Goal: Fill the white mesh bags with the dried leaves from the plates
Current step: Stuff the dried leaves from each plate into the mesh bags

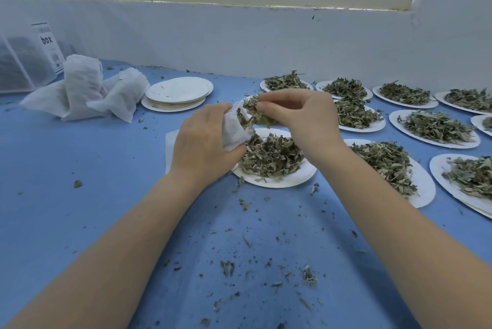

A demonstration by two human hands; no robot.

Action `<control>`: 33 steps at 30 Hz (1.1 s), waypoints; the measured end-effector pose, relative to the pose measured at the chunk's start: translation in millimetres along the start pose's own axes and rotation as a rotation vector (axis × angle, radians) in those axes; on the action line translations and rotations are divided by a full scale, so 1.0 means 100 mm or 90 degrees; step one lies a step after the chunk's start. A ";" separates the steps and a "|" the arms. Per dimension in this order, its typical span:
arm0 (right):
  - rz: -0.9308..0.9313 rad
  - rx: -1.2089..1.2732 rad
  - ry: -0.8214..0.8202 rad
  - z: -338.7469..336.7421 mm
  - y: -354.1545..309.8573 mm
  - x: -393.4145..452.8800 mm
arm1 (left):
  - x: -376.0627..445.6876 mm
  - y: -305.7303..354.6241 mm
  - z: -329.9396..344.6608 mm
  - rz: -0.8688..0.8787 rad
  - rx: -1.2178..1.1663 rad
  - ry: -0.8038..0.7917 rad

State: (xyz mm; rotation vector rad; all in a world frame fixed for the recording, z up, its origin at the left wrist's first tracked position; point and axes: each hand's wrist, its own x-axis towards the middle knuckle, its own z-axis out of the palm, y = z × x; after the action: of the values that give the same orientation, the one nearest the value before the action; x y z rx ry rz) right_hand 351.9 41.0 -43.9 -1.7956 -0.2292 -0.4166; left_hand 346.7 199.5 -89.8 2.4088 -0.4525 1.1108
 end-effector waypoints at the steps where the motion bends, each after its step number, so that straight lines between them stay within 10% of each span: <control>1: -0.006 0.004 0.009 0.00 0.00 0.00 | 0.00 0.00 0.00 0.001 0.002 -0.001; 25: -0.153 -0.212 0.083 0.26 0.14 -0.14 | 0.00 0.18 -0.02 0.002 -0.065 -0.027; 33: 0.009 -0.056 -0.104 0.14 0.03 -0.09 | 0.02 0.15 -0.01 -0.022 -0.044 -0.009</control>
State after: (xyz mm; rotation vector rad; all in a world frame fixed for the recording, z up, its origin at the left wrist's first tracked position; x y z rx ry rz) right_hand 347.4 54.5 -53.2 -1.9190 -0.3165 -0.2727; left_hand 340.0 187.4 -84.0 2.3569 -0.4441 1.0465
